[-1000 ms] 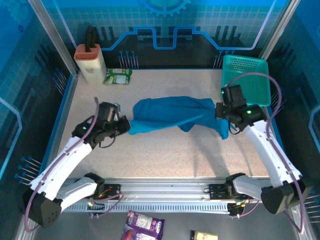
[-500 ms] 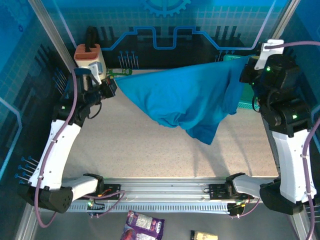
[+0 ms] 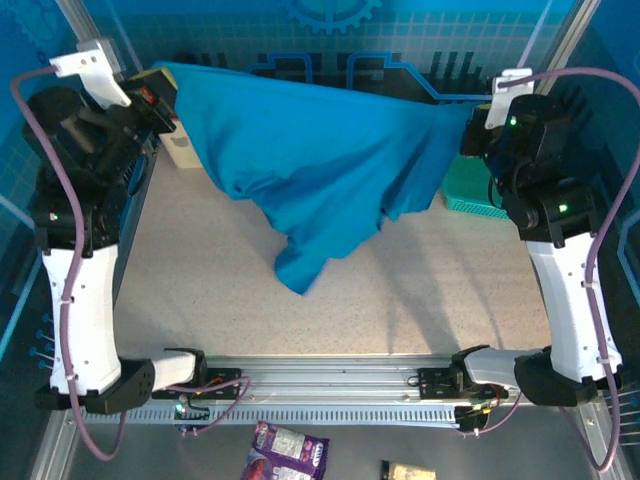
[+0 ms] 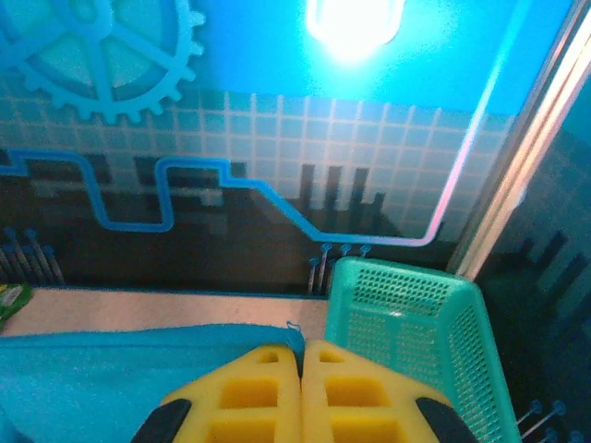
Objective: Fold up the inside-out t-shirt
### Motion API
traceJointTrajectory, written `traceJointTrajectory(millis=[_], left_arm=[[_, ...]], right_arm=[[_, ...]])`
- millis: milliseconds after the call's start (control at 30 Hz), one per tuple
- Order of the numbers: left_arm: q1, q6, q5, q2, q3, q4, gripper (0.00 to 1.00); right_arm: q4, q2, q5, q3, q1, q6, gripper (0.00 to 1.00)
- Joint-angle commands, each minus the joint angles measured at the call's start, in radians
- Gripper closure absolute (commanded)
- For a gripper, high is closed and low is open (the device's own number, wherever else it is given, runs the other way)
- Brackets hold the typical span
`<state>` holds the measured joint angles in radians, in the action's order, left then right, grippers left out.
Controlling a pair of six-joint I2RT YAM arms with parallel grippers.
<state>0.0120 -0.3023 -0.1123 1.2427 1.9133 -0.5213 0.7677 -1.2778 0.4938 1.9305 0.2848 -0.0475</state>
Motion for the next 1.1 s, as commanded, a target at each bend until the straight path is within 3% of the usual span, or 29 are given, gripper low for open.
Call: traceJointTrajectory(millis=[0,100,200,267,433,500,667,833,933,1067], left_arm=[[-0.019,-0.062,-0.009,0.017,-0.237,0.077,1.00],[-0.018,-0.145,-0.072,0.005,-0.438,0.183,1.00],[-0.018,-0.191,-0.110,0.019,-0.528,0.242,1.00],[-0.033,-0.168,-0.119,0.040,-0.464,0.208,1.00],[-0.078,-0.063,-0.104,0.053,-0.066,0.069,1.00],[-0.077,-0.054,-0.099,0.038,-0.043,0.064,1.00],[-0.078,-0.113,-0.108,0.003,-0.373,0.188,1.00],[-0.078,-0.159,-0.179,0.035,-0.453,0.233,1.00],[-0.087,-0.126,-0.170,0.042,-0.371,0.181,1.00],[-0.127,-0.053,-0.143,0.040,-0.091,0.042,1.00]], right_arm=[[-0.118,0.016,0.243,0.223,-0.024,0.119,1.00],[-0.199,0.004,0.269,0.349,-0.014,0.184,1.00],[-0.236,-0.007,0.228,0.359,-0.005,0.189,1.00],[-0.212,-0.020,0.159,0.310,-0.004,0.161,1.00],[-0.126,-0.046,0.026,0.110,-0.005,0.012,1.00],[-0.135,-0.045,0.012,0.060,-0.004,-0.014,1.00],[-0.137,-0.058,0.131,0.173,-0.017,0.099,1.00],[-0.249,-0.012,0.272,0.289,-0.020,0.236,1.00],[-0.287,0.025,0.226,0.219,-0.018,0.204,1.00],[-0.234,0.002,0.137,0.134,-0.018,0.127,1.00]])
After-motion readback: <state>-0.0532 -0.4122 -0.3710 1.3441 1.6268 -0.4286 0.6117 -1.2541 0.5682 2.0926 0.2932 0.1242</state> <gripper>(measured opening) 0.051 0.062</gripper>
